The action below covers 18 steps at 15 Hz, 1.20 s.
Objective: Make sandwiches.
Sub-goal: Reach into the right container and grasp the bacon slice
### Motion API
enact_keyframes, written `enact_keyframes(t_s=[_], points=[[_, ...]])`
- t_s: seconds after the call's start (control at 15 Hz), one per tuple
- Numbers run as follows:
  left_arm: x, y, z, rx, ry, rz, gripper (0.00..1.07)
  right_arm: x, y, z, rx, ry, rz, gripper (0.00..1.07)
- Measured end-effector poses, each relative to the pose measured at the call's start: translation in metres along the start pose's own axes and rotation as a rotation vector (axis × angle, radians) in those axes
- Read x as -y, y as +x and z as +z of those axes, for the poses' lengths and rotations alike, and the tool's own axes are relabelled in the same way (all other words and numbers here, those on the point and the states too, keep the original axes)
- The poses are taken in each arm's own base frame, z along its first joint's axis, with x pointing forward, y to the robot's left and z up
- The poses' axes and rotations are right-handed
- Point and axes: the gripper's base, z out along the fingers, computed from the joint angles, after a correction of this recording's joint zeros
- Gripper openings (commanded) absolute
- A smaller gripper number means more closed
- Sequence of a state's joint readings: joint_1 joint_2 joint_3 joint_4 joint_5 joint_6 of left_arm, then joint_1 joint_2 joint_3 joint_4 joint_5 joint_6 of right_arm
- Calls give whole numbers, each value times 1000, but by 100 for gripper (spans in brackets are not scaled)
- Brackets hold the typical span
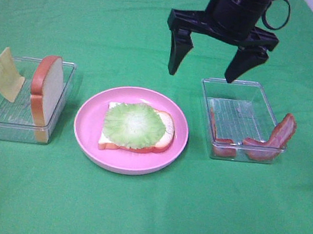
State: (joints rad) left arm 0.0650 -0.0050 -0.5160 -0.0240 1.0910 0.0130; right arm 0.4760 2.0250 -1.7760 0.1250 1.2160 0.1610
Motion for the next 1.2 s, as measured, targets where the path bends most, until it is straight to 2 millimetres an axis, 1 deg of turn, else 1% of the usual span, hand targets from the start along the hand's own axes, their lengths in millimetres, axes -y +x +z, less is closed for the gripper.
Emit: enact_keyframes(t_s=[0.13, 0.33, 0.47, 0.73, 1.07, 1.13, 1.2], points=[[0, 0, 0, 0, 0, 0, 102, 22, 6, 15, -63, 25, 55, 98], [0, 0, 0, 0, 0, 0, 102, 41, 12, 26, -117, 35, 106, 98], [0, 0, 0, 0, 0, 0, 102, 43, 10, 31, -104, 24, 116, 98], [0, 0, 0, 0, 0, 0, 102, 44, 2, 61, -128, 11, 130, 97], [0, 0, 0, 0, 0, 0, 102, 46, -2, 80, -139, 14, 121, 96], [0, 0, 0, 1, 0, 0, 102, 47, -2, 87, -155, 16, 112, 89], [0, 0, 0, 1, 0, 0, 102, 47, -2, 87, -156, 16, 112, 81]])
